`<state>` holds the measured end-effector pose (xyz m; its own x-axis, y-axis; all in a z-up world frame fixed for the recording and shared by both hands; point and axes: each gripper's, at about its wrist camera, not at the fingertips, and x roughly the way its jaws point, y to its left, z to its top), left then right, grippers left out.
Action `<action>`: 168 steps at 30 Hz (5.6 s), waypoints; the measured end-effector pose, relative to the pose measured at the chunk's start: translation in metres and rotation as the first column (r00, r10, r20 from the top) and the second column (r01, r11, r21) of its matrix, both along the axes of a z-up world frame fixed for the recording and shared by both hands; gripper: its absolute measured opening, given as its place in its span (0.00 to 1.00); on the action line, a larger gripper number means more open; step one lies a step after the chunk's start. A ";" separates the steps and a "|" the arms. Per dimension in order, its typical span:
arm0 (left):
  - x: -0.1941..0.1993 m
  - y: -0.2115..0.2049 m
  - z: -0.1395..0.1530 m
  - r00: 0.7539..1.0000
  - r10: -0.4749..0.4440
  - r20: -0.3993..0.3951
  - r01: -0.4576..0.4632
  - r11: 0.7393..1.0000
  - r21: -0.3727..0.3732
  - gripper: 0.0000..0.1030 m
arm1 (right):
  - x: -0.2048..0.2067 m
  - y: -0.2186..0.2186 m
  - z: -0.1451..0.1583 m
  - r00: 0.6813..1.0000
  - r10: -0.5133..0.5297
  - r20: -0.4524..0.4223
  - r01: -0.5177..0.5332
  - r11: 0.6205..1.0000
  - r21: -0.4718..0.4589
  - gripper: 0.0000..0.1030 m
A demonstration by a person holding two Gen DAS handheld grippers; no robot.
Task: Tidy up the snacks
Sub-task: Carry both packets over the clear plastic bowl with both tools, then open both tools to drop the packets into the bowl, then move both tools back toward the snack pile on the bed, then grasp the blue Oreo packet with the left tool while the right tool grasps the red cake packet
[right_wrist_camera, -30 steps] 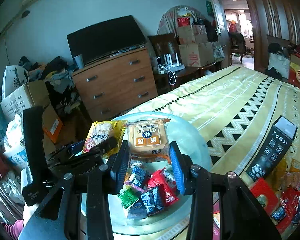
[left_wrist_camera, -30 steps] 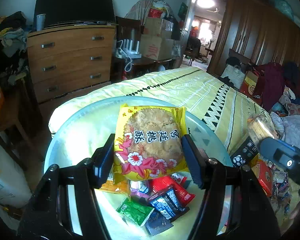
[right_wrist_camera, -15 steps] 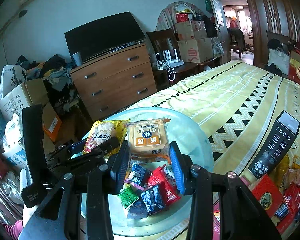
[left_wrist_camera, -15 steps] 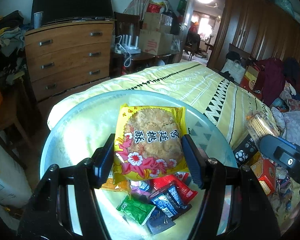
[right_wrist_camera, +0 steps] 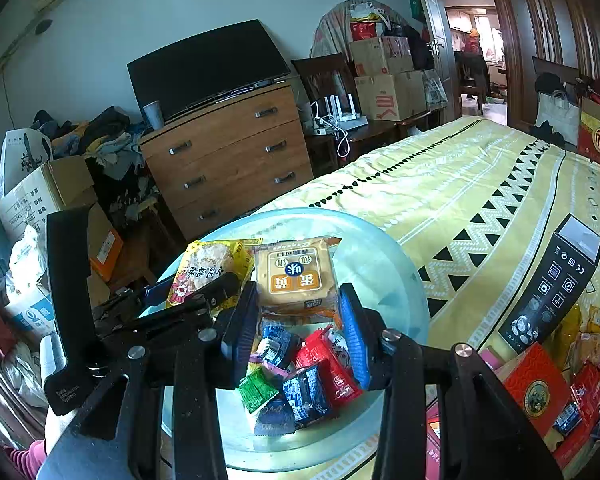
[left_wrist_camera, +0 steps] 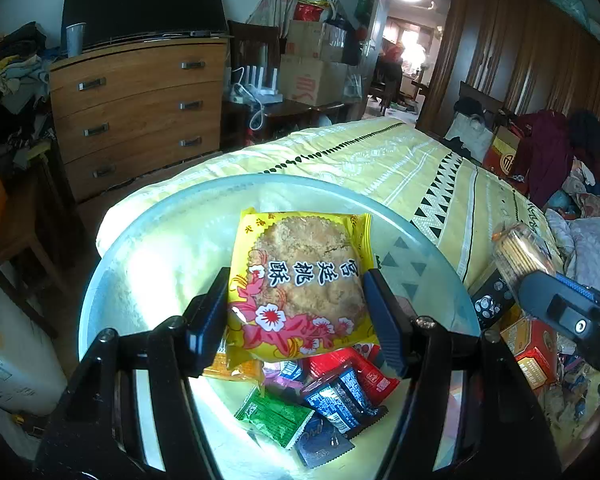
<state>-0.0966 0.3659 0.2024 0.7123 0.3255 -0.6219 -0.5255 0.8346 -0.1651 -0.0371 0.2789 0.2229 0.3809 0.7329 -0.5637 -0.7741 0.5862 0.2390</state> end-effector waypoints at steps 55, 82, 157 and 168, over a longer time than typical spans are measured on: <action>-0.003 -0.006 -0.003 0.997 0.063 -0.034 -0.060 0.995 0.086 0.89 | -0.003 0.001 -0.012 0.999 0.002 -0.037 -0.002 1.000 0.002 0.65; 0.046 -0.316 -0.008 0.737 -0.674 -0.039 0.675 0.732 0.095 0.95 | 0.032 -0.580 -0.163 0.515 -0.815 -0.265 0.820 0.558 -0.125 0.74; 0.065 -0.372 -0.149 0.579 -0.783 -0.226 0.778 0.614 -0.135 0.46 | -0.022 -0.497 -0.216 0.545 -0.644 -0.536 0.748 0.663 -0.036 0.56; 0.064 -0.373 -0.183 0.519 -0.795 -0.314 0.792 0.586 -0.171 0.48 | -0.048 -0.480 -0.219 0.670 -0.662 -0.334 0.567 0.748 -0.346 0.60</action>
